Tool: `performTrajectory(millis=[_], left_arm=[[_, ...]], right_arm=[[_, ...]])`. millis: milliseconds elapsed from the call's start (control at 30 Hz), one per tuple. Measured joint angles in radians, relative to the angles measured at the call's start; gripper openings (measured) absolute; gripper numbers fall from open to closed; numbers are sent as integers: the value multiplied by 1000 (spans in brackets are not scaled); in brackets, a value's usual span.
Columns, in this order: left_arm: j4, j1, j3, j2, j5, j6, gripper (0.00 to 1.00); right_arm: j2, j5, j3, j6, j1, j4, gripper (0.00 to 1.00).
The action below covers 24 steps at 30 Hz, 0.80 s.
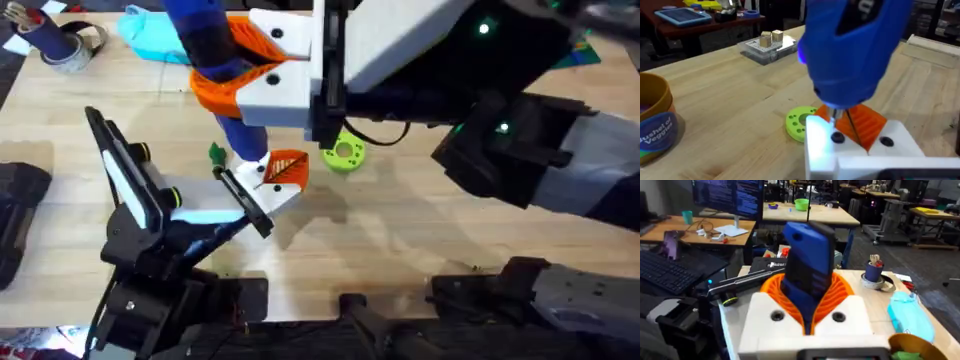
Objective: Pick up the gripper from the table and insert it into the empty holder that is missing its gripper. Then pick up a screw, insert it into the mounting hole, and use the screwdriver to tighten it. Finally, clean up the table by picking up the vegetable and placing it into the bucket.
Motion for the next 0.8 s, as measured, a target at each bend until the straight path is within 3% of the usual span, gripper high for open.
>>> performTrajectory(millis=[800], left_arm=[[0,0,0,0,0,0,16]], right_arm=[[-26,-10,0,0,0,-38,46]])
